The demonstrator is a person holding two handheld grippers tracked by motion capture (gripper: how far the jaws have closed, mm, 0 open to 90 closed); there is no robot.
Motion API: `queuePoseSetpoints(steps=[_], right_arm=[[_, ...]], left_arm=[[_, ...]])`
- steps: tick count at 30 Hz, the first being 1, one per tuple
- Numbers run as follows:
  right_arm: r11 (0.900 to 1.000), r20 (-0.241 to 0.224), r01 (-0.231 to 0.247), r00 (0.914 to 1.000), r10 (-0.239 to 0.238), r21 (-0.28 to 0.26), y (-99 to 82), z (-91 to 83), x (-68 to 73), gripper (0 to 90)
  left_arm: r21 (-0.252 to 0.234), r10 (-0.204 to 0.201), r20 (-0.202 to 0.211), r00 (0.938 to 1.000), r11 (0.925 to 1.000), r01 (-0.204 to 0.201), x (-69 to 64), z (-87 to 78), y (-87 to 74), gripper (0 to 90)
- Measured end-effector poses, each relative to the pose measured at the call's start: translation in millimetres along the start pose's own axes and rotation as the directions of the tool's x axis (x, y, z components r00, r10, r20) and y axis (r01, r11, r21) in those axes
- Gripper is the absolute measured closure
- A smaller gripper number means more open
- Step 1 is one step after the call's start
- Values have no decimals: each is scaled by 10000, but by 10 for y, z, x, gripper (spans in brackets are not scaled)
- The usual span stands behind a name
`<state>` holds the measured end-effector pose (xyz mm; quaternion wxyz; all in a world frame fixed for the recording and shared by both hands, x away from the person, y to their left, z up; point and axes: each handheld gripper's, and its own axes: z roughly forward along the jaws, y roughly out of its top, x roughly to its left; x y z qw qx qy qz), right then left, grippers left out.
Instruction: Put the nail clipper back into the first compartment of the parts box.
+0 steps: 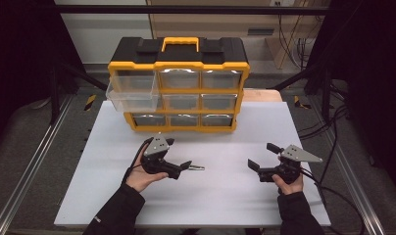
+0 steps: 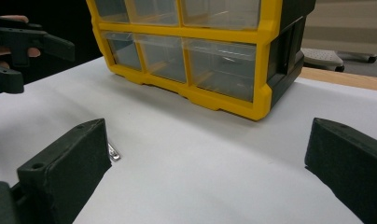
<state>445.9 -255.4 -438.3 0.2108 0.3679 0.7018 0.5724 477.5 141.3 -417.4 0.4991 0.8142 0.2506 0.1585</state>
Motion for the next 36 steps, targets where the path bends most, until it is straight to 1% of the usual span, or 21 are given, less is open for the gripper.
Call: queuePoseSetpoints(steps=[4,5,7,8,10,12,13,16,21,24,25,26,27,28,29,30,32,33,34,35,36], right_arm=[[10000,-2,15,10000,-15,16,-2,4,0,3],[10000,-7,13,10000,-13,8,-2,3,0,3],[10000,-5,6,10000,-6,10,-2,3,1,3],[10000,-8,3,10000,-3,18,-2,3,1,3],[10000,-1,-1,10000,1,17,-2,3,1,3],[10000,-12,14,10000,-14,17,-2,2,0,3],[10000,-7,0,10000,0,24,-2,3,1,3],[10000,-16,11,10000,-11,47,-4,5,1,3],[10000,-17,20,10000,-20,54,-5,8,1,3],[10000,-5,22,10000,-22,55,-5,7,1,3],[10000,-5,13,10000,-13,51,-4,6,1,3],[10000,-5,13,10000,-13,51,-4,6,1,3],[10000,-7,-2,10000,2,50,-3,9,0,3],[10000,-7,-9,10000,9,56,-3,8,0,3],[10000,-3,4,10000,-4,51,-2,6,-1,3],[10000,-7,-6,10000,6,30,0,3,-3,3],[10000,-8,-31,10000,31,20,2,2,-4,3],[10000,-8,-31,10000,31,20,2,2,-4,3],[10000,-14,-14,10000,14,49,-1,7,-4,3],[10000,-14,-14,10000,14,49,-1,7,-4,3],[10000,-6,13,10000,-13,63,-3,10,-2,3]], left_arm=[[185,40,59,10000,9998,-41,-6,61,-7,15],[362,11,114,9999,9993,-15,-16,102,-15,18],[410,-1,129,9999,9992,-4,-21,123,-20,18],[553,-4,159,9999,9985,-5,-22,162,-28,19],[597,-29,166,9999,9982,19,-22,181,-33,21],[773,-44,205,9998,9970,28,-19,238,-49,23],[773,-44,205,9998,9970,28,-19,238,-49,24],[1021,-3,229,9997,9948,-20,-16,299,-71,27],[1238,-121,367,9993,9923,75,-18,387,-121,32],[1641,-62,343,9994,9865,5,-19,446,-158,30],[1787,-128,368,9992,9839,60,-19,482,-182,31],[1787,-128,368,9992,9839,60,-19,482,-182,31],[1941,-153,301,9994,9809,92,-12,520,-206,38],[1941,-153,301,9994,9809,92,-12,520,-206,41],[2047,-105,305,9995,9788,40,-11,540,-222,42],[2150,-56,305,9995,9766,-11,-9,557,-237,51],[2244,-139,382,9992,9745,50,-8,587,-272,84],[2297,-97,397,9992,9733,4,-12,603,-289,84],[2369,-12,342,9994,9715,-70,-20,622,-306,107],[2483,124,344,9993,9685,-206,-24,638,-319,107],[2536,204,351,9992,9669,-287,-30,661,-337,133]])
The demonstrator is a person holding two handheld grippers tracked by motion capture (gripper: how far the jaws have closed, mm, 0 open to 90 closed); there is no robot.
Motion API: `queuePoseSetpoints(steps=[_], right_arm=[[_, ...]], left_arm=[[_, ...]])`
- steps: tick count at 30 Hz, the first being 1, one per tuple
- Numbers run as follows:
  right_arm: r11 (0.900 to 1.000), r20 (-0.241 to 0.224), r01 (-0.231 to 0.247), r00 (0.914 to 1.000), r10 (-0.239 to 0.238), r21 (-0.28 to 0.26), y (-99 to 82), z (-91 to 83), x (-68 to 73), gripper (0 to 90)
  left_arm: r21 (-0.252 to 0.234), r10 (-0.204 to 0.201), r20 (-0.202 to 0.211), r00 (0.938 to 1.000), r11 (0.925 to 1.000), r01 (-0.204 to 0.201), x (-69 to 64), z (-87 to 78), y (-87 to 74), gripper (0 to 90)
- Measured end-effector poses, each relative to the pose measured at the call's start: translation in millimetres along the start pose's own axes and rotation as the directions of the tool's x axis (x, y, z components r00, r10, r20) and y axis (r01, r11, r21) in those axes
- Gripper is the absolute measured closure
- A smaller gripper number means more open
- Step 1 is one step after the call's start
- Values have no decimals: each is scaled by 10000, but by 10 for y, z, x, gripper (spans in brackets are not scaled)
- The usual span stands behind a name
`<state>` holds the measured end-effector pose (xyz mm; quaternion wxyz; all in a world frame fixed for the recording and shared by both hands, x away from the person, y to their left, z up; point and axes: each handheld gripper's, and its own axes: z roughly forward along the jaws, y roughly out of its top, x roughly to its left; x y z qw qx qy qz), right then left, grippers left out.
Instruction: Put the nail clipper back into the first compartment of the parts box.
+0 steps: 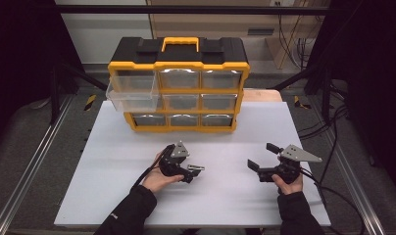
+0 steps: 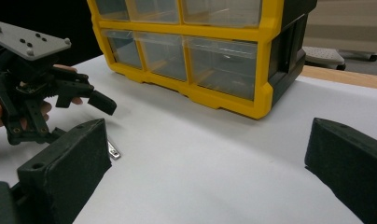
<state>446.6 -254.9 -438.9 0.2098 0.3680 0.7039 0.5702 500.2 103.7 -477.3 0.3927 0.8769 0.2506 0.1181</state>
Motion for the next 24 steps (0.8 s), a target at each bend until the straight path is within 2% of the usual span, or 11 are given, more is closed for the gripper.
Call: queuePoseSetpoints(steps=[2,6,12,17,24], right_arm=[[10000,-2,-13,10000,13,16,0,-1,1,3],[10000,3,-14,10000,14,49,-3,7,1,3],[10000,-5,-10,10000,10,65,-5,10,2,3],[10000,-6,-4,10000,5,96,-7,13,2,3],[9999,-2,-30,10000,30,101,-6,13,2,3]], left_arm=[[1,-8,36,10000,10000,8,-1,7,-3,152],[72,21,61,10000,10000,-21,0,21,-11,255],[225,-77,-21,10000,9997,78,25,17,-19,355],[259,-163,105,9998,9995,161,33,22,-24,433],[377,-35,298,9995,9993,24,36,24,-26,554]])
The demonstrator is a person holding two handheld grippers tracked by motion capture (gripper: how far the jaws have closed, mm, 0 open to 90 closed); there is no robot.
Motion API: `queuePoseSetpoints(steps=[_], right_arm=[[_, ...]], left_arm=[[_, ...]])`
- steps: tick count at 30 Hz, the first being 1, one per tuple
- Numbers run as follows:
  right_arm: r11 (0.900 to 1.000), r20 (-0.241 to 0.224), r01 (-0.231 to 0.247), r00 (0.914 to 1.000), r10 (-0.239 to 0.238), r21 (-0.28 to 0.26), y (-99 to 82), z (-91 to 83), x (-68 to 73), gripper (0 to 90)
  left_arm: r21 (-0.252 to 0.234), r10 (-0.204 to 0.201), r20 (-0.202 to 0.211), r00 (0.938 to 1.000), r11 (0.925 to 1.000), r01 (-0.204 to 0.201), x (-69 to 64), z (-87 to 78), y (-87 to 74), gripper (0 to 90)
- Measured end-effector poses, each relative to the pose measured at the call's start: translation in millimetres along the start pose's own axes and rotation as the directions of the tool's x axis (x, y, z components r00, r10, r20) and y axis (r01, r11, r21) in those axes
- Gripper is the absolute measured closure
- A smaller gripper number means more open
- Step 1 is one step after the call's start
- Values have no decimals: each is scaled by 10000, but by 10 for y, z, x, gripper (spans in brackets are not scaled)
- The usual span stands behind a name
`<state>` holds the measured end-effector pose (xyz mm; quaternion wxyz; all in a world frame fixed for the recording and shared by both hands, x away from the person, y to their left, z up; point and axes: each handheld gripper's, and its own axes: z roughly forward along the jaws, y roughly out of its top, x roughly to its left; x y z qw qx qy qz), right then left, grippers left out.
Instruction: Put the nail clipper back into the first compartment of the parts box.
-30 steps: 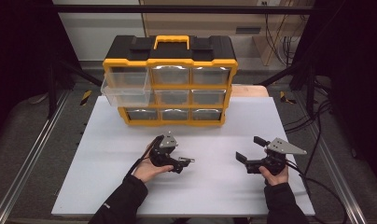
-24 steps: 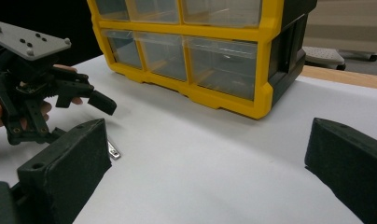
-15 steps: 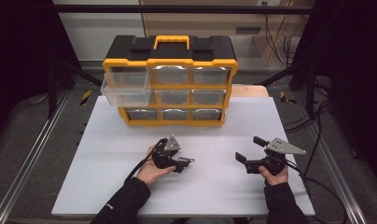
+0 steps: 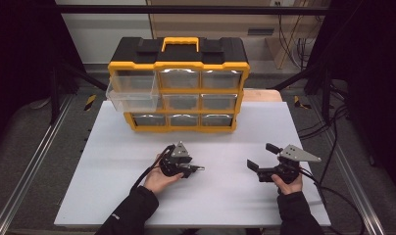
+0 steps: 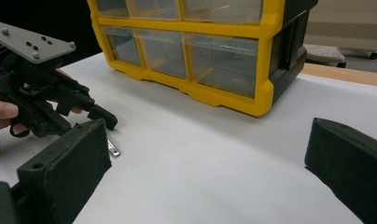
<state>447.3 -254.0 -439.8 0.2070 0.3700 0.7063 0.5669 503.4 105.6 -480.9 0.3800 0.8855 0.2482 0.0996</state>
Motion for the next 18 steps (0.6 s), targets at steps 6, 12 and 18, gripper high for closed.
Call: queuePoseSetpoints(steps=[6,12,18], right_arm=[[10000,-2,4,10000,-4,-26,2,-3,-2,2],[10000,5,6,10000,-6,-12,1,-3,-2,3],[10000,14,-4,10000,3,19,1,-1,-1,3]], left_arm=[[-5,-72,178,9998,10000,72,19,-5,-7,591],[-52,58,194,9998,10000,-57,16,-1,-13,619],[-122,-41,247,9997,9999,44,23,-2,-19,654]])
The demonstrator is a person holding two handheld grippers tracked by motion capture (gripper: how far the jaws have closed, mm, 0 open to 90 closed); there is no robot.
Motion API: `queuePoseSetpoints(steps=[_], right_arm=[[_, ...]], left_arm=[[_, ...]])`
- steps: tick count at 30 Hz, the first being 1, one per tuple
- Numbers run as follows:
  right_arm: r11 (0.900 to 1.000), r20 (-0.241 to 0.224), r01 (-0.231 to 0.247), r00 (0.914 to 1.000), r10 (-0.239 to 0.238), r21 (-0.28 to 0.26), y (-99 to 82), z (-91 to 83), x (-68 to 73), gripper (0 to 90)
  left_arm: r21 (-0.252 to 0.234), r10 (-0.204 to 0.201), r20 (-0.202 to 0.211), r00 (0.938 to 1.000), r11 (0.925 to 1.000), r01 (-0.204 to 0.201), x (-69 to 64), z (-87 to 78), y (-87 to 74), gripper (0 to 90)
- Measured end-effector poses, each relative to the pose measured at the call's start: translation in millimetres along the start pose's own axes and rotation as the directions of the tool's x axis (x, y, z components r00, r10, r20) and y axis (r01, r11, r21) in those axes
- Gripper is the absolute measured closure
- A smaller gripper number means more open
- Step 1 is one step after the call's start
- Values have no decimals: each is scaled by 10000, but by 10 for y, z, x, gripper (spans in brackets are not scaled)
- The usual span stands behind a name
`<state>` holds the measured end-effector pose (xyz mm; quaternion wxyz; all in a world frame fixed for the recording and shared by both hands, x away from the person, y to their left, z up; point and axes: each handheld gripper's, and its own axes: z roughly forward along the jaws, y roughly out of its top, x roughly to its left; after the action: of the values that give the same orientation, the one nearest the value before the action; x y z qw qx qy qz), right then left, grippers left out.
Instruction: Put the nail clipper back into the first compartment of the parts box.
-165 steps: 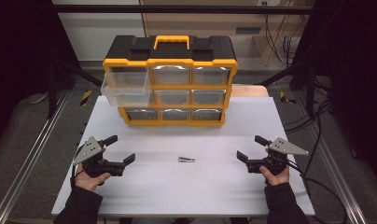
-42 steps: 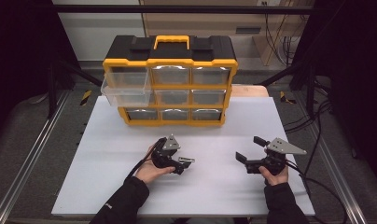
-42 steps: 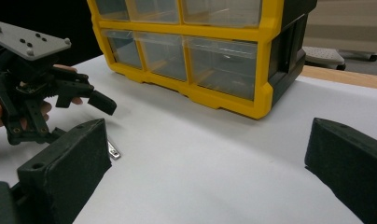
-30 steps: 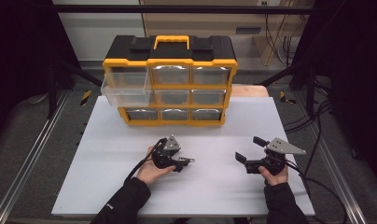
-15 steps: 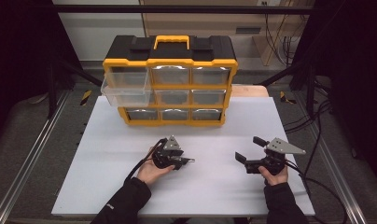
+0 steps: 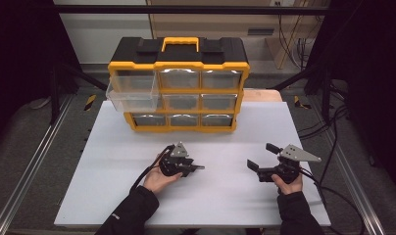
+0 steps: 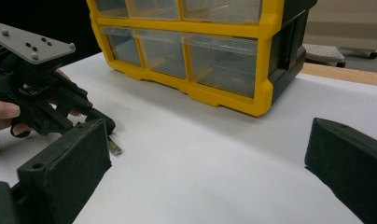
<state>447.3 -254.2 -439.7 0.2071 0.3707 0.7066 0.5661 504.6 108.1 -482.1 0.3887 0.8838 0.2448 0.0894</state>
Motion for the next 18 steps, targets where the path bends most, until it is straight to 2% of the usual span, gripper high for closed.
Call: queuePoseSetpoints(steps=[12,18], right_arm=[[10000,3,12,10000,-12,14,-1,1,-2,3],[10000,-4,6,10000,-6,14,0,1,-2,3]], left_arm=[[145,20,202,9998,9999,-23,-12,-14,6,743],[136,26,152,9999,9999,-28,-46,-7,10,763]])
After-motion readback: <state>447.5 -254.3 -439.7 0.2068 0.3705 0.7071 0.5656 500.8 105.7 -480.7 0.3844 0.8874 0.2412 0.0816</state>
